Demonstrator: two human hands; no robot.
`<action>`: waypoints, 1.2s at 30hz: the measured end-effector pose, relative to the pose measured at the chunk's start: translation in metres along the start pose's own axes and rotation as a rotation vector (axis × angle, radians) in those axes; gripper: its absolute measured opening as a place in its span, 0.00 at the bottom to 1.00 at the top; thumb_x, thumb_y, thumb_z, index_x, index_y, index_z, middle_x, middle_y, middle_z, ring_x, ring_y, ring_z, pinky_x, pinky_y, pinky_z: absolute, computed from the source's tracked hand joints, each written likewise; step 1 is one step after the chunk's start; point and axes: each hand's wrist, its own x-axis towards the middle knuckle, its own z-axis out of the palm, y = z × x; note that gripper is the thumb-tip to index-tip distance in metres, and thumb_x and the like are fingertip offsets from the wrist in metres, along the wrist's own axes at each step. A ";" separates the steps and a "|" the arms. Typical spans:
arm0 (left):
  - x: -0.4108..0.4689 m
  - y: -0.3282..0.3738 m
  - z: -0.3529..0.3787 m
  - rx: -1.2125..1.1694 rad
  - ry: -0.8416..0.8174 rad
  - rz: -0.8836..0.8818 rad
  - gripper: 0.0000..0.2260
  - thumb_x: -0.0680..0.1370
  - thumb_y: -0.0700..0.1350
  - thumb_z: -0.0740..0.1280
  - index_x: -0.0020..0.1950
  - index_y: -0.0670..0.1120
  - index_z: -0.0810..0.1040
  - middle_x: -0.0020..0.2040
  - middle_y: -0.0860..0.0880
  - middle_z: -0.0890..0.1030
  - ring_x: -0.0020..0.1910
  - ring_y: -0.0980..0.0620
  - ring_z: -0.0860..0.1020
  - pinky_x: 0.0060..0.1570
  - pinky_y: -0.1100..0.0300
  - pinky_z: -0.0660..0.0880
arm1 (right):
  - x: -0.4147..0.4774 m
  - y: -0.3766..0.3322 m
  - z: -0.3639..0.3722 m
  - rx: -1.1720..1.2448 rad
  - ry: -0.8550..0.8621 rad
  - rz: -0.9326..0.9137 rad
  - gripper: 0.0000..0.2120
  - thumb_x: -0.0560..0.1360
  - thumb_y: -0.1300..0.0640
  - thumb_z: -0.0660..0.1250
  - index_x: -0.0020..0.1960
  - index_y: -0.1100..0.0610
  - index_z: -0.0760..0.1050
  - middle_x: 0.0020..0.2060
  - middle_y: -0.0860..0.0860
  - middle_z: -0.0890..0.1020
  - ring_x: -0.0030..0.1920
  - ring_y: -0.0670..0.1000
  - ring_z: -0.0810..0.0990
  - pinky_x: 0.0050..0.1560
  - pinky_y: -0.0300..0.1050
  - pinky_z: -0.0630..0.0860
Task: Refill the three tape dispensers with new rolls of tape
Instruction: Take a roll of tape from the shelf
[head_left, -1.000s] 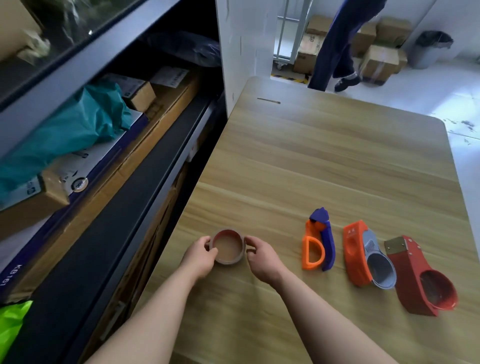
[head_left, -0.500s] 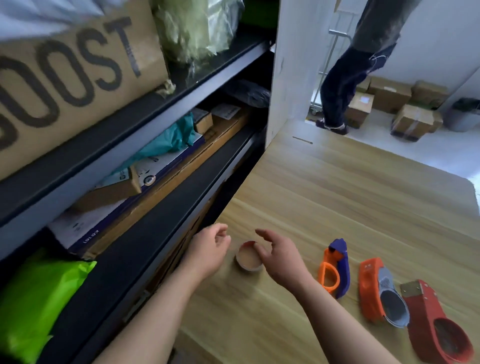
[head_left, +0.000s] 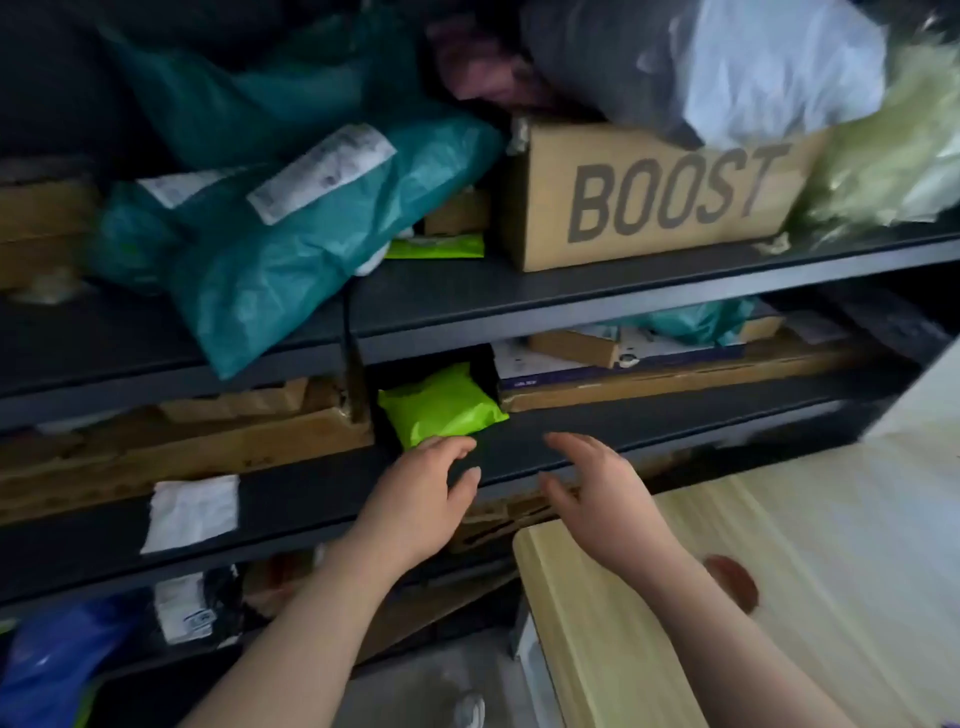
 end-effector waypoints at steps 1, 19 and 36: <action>-0.012 -0.012 -0.013 0.012 0.034 -0.030 0.18 0.80 0.51 0.60 0.70 0.52 0.70 0.66 0.54 0.74 0.65 0.56 0.72 0.64 0.60 0.69 | 0.003 -0.015 0.007 0.000 -0.021 -0.048 0.22 0.79 0.52 0.63 0.72 0.52 0.68 0.68 0.48 0.73 0.69 0.49 0.70 0.67 0.40 0.66; -0.163 -0.227 -0.223 0.037 0.559 -0.521 0.16 0.79 0.50 0.63 0.65 0.49 0.75 0.59 0.53 0.80 0.57 0.54 0.78 0.59 0.56 0.74 | 0.048 -0.332 0.177 -0.020 -0.394 -0.721 0.19 0.79 0.49 0.61 0.70 0.48 0.70 0.64 0.48 0.77 0.64 0.49 0.74 0.62 0.41 0.71; -0.333 -0.362 -0.415 0.223 0.959 -0.918 0.17 0.79 0.51 0.63 0.67 0.51 0.73 0.60 0.53 0.78 0.56 0.56 0.77 0.58 0.59 0.74 | 0.019 -0.649 0.316 0.183 -0.601 -1.184 0.22 0.79 0.51 0.62 0.73 0.51 0.67 0.69 0.48 0.73 0.68 0.46 0.69 0.67 0.40 0.66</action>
